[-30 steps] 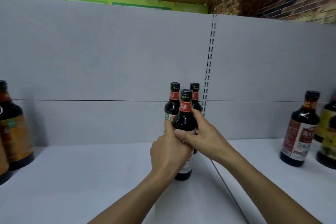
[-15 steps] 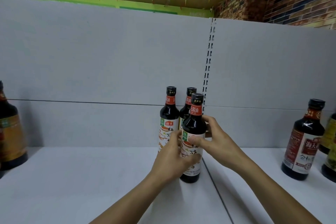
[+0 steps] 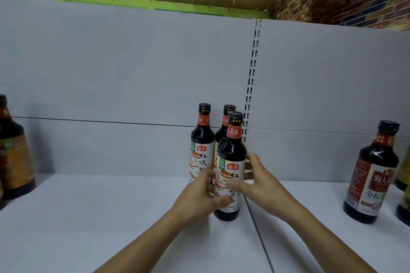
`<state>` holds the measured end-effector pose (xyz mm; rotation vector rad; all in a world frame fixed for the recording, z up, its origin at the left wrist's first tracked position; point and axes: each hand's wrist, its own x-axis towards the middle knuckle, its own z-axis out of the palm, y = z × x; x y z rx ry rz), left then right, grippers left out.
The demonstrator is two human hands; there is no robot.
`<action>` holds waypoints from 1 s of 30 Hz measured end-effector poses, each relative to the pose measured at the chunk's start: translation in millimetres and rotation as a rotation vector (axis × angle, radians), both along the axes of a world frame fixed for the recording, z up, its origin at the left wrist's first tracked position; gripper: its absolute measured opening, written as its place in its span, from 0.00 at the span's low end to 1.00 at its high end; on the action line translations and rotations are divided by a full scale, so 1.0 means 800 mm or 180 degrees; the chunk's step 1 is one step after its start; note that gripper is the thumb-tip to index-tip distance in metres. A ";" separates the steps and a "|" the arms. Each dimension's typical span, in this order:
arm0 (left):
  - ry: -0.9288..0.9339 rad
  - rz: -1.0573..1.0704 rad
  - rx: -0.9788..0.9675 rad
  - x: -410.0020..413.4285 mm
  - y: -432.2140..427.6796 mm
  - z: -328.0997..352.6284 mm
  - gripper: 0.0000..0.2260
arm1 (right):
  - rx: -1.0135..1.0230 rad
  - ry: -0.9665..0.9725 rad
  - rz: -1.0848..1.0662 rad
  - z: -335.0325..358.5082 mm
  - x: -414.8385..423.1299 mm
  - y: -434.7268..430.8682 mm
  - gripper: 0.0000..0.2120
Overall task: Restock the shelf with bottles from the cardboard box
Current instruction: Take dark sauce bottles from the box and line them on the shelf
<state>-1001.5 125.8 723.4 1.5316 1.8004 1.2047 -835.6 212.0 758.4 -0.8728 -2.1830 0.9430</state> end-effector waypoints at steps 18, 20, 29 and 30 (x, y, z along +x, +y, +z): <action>0.0202 0.0200 0.0311 0.005 0.010 -0.042 0.26 | -0.0377 -0.0302 0.0199 -0.051 -0.003 0.007 0.28; 0.0219 0.0189 0.0369 0.005 0.012 -0.043 0.25 | -0.0382 -0.0253 0.0188 -0.052 -0.005 0.008 0.27; 0.0307 0.0161 0.0382 0.000 0.017 -0.048 0.26 | -0.0299 -0.0245 -0.0118 -0.059 -0.010 0.010 0.18; 0.0323 0.0175 0.0367 -0.001 0.018 -0.049 0.27 | -0.0287 -0.0245 -0.0147 -0.060 -0.010 0.010 0.17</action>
